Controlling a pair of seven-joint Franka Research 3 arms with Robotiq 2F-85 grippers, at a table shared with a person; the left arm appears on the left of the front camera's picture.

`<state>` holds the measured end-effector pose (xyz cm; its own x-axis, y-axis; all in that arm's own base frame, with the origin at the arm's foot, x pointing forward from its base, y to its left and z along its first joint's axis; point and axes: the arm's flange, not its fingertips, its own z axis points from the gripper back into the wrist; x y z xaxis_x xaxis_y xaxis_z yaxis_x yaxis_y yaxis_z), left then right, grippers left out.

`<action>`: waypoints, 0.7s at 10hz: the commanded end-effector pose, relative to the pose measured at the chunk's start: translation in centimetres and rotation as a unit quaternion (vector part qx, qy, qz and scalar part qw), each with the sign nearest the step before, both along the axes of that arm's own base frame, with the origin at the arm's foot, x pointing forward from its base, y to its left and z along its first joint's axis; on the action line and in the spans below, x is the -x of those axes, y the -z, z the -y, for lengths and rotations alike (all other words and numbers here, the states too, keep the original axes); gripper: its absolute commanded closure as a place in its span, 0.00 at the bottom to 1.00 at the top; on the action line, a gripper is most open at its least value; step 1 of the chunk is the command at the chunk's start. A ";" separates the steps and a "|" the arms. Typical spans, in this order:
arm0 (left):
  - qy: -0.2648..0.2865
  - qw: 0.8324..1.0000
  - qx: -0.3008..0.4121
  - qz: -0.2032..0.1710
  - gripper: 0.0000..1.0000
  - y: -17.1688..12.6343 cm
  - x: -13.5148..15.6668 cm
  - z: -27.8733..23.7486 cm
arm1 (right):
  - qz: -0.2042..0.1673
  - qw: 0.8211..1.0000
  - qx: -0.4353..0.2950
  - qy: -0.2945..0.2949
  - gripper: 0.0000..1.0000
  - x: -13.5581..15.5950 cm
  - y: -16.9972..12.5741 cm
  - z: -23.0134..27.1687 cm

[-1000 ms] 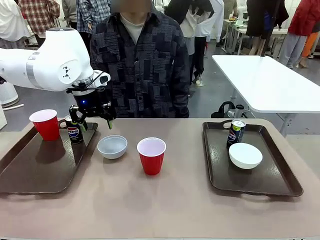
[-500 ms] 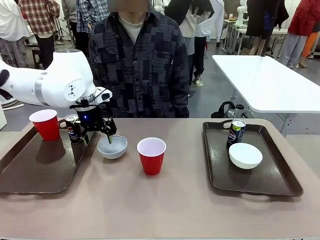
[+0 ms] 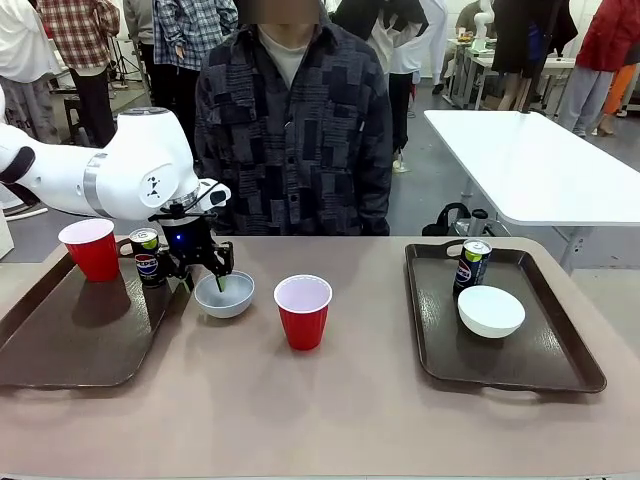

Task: Prepare tableware on both trays.
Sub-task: Pick up a Picnic Bowl from the table and place it on a Handle tray.

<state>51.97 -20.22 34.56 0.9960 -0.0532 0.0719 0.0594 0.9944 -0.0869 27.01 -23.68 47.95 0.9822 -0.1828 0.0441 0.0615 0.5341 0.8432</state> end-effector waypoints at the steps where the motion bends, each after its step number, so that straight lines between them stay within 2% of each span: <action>1: 0.004 1.000 -0.005 -0.006 1.00 0.4 -0.5 -0.1 | 0.002 1.000 -0.004 0.000 0.04 0.3 0.2 -0.2; 2: 0.005 1.000 -0.006 -0.009 1.00 0.3 -0.6 -0.1 | 0.002 1.000 -0.004 0.000 0.04 0.3 0.2 -0.2; 3: 0.006 1.000 -0.007 -0.011 0.94 0.3 -0.5 -0.1 | 0.002 1.000 -0.004 0.000 0.04 0.3 0.2 -0.2; 4: 0.005 1.000 -0.008 -0.013 1.00 0.3 -0.5 -0.1 | 0.002 1.000 -0.004 0.000 0.04 0.3 0.2 -0.2; 7: 0.012 0.999 -0.023 -0.025 1.00 -0.2 -0.1 -0.2 | 0.002 1.000 -0.004 0.000 0.04 0.3 0.2 -0.2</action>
